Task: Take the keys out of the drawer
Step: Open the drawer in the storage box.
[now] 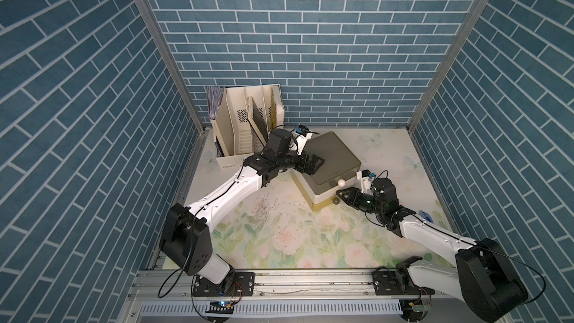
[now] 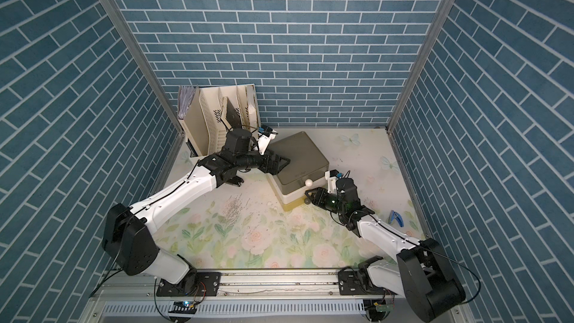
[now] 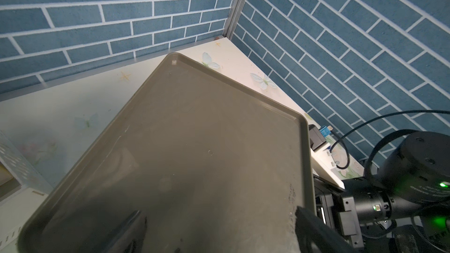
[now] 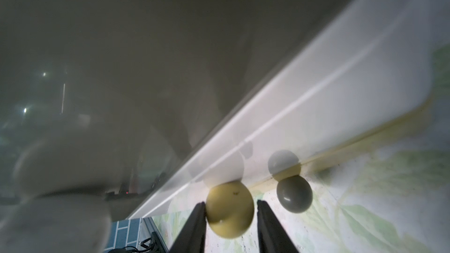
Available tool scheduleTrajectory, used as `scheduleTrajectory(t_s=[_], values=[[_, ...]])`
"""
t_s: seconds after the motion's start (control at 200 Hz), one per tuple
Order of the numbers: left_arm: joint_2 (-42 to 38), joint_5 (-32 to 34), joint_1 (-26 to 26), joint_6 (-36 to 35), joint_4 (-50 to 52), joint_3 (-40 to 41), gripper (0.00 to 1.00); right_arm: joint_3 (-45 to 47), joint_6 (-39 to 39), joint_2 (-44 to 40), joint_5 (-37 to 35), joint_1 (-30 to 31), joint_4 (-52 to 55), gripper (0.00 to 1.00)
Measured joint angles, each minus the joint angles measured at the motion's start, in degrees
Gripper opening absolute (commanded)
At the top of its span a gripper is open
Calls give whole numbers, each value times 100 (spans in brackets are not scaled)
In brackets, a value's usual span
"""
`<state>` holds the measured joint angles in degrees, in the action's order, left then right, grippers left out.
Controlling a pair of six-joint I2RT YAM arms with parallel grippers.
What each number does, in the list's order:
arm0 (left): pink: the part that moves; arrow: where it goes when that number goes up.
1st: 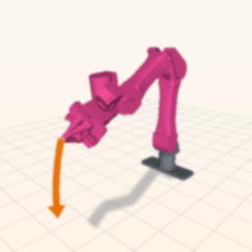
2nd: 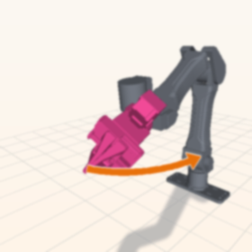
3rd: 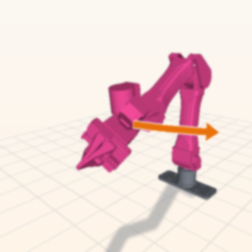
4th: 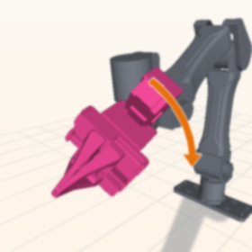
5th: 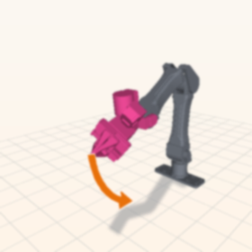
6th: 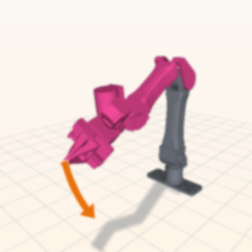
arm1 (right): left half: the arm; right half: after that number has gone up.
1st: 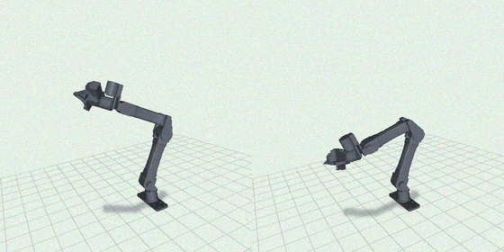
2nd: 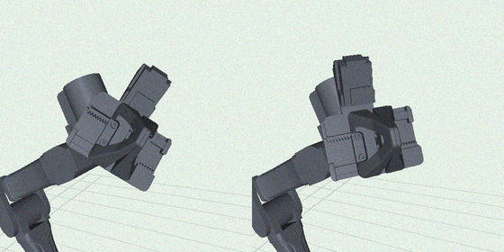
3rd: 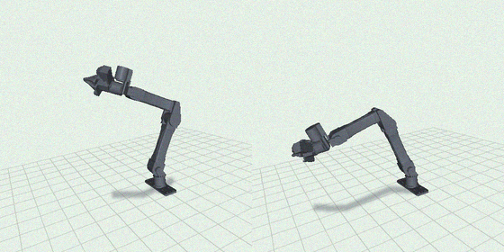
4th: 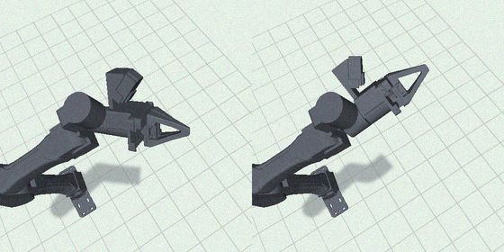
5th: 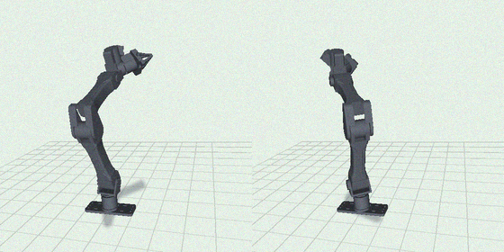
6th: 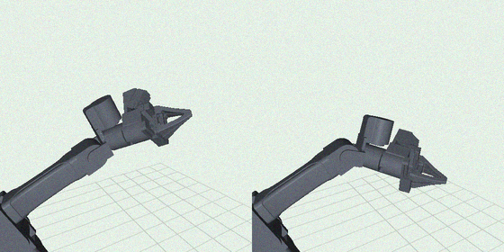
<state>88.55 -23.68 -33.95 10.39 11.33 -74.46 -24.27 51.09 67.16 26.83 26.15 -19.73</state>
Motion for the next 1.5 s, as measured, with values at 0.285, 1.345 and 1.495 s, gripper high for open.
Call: scheduleTrajectory(t_s=[0.285, 1.345, 1.495], values=[[35, 0, 0, -24, 61, -28, 100, 149, 15, -31, -116, 2, -315, 36], [35, 2, 0, -37, 79, -31, 100, 153, 170, 186, -160, 85, -520, 34], [35, 2, 0, -37, 79, -31, 100, 153, 221, 173, -175, 96, -520, 24]])
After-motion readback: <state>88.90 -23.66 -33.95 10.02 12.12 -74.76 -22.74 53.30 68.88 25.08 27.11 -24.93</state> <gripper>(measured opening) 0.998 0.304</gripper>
